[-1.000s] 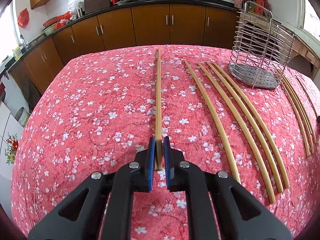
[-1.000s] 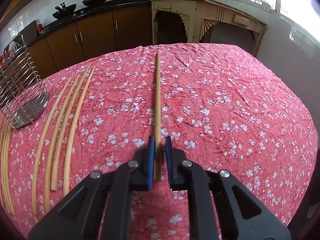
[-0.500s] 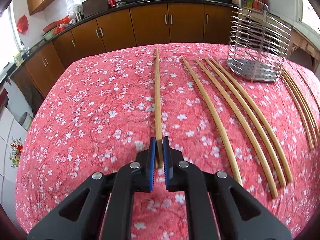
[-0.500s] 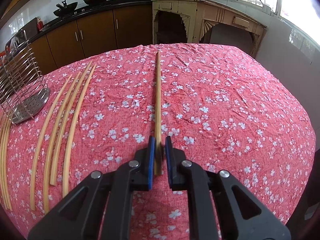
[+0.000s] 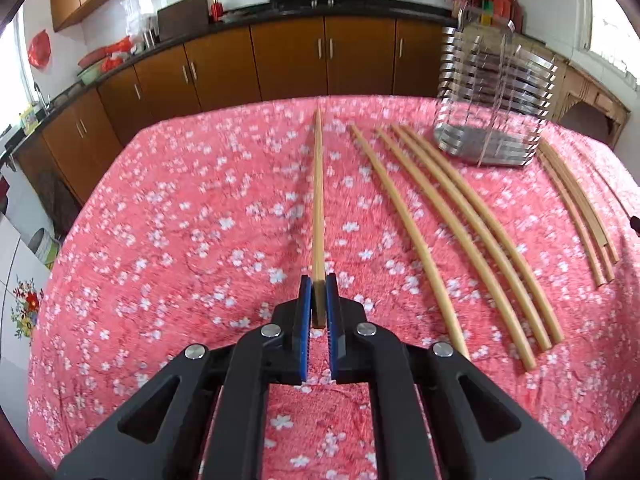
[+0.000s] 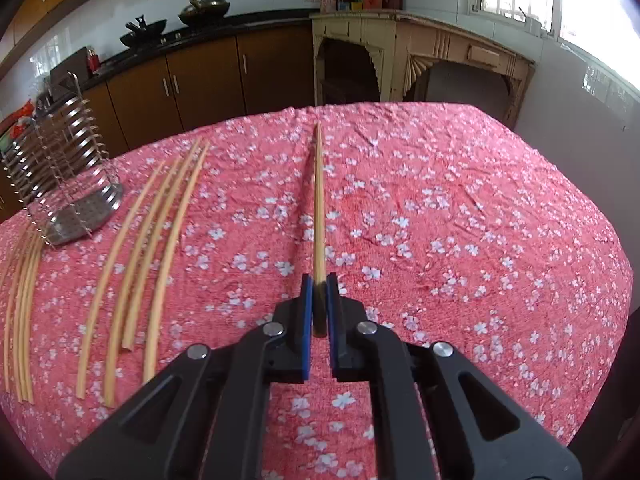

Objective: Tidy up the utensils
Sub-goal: 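Lift the held chopsticks off the table with both tools, then raise both chopsticks upright and carry them above the wire holder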

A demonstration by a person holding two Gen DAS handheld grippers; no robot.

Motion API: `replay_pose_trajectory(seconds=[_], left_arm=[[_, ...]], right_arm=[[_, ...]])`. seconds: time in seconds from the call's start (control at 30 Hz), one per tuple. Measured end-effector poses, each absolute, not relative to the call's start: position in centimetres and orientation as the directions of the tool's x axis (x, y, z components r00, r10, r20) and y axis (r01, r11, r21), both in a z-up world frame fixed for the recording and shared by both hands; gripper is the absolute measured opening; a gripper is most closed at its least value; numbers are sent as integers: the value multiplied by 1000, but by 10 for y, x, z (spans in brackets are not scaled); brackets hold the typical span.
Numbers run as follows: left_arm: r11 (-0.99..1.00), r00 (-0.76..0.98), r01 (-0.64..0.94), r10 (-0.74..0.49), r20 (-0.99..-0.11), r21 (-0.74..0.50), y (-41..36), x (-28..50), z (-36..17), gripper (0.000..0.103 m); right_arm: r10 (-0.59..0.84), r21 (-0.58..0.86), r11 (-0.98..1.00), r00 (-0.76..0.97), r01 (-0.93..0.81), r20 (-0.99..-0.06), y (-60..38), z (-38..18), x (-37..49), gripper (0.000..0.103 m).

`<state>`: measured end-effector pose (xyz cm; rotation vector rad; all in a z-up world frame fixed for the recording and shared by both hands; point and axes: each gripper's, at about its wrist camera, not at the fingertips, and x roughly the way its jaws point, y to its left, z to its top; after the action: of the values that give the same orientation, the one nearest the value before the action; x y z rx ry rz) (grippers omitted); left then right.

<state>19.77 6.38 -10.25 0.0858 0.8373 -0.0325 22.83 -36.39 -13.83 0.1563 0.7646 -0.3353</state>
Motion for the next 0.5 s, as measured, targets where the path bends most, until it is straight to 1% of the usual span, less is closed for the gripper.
replay_pose_trajectory(seconds=[0.13,0.23,0.43,0.5], left_arm=[[996,718,71,-15,-696,51,66,187,-84,7],[997,765,67,-25,-644,40,66,178,-69,7],[999,868,41,-29,-496,13,67,161,-30,7],[1000,887,31,-28,-460,-1,68,161,-20,7]], right_arm=[[-258,13,937,714,350,-651,-361,-121,218,8],[-276,3,939,756,345,-594,-357,-105,208,8],[-300,-9,941,826,337,-478,-348,-77,196,8],[-295,1,944,847,330,-442,-347,-67,193,8]])
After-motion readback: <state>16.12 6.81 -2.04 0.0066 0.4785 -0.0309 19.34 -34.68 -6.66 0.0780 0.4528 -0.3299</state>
